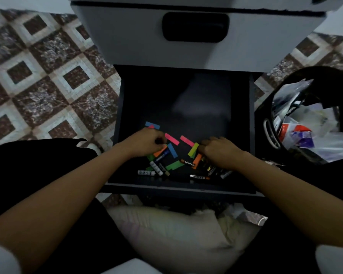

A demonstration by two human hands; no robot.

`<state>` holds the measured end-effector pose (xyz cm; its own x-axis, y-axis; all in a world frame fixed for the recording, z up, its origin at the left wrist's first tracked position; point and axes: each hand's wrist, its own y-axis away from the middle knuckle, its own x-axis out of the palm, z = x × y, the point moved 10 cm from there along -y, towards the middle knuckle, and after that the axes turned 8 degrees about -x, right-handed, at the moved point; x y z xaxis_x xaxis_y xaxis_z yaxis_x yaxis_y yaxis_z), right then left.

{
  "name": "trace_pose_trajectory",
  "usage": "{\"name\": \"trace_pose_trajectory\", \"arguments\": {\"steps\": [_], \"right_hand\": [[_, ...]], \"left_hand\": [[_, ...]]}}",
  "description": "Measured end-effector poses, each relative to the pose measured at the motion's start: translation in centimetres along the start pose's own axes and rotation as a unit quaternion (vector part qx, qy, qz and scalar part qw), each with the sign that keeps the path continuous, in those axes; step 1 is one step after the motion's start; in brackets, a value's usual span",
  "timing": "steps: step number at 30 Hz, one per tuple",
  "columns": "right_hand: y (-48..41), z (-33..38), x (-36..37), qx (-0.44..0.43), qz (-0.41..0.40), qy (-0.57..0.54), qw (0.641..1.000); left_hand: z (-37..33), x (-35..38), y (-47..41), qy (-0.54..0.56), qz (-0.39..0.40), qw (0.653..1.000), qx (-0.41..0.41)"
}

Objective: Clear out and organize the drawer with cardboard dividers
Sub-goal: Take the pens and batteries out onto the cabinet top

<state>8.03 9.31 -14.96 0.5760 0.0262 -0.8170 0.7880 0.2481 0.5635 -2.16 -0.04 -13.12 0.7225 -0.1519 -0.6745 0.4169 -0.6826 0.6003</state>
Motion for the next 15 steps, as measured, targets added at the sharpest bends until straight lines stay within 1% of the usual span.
{"name": "trace_pose_trajectory", "arguments": {"steps": [2, 4, 6, 8, 10, 13, 15], "right_hand": [[0.1, 0.1, -0.1, -0.004, -0.009, 0.000, 1.000], [0.2, 0.0, -0.1, -0.007, -0.012, -0.002, 1.000], [0.3, -0.2, 0.0, -0.007, -0.011, -0.019, 1.000], [0.3, -0.8, -0.2, 0.008, -0.014, -0.084, 0.996], [0.5, -1.5, -1.0, 0.029, -0.031, -0.181, 0.983], [0.9, -2.3, -2.8, 0.042, -0.081, -0.299, 0.950], [1.1, -2.5, -3.5, 0.045, -0.099, -0.349, 0.931]], "left_hand": [[-0.1, 0.3, 0.2, -0.013, 0.014, 1.000, 0.011], [-0.4, 1.0, 0.6, -0.031, 0.043, 0.998, 0.027], [-0.8, 2.1, 1.2, -0.072, 0.076, 0.993, 0.048], [-0.8, 3.5, 1.8, -0.136, 0.105, 0.983, 0.070], [-0.6, 4.7, 2.1, -0.199, 0.124, 0.969, 0.081], [-0.8, 5.4, 2.2, -0.283, 0.114, 0.947, 0.100], [-0.9, 6.0, 2.3, -0.324, 0.113, 0.933, 0.105]]}}
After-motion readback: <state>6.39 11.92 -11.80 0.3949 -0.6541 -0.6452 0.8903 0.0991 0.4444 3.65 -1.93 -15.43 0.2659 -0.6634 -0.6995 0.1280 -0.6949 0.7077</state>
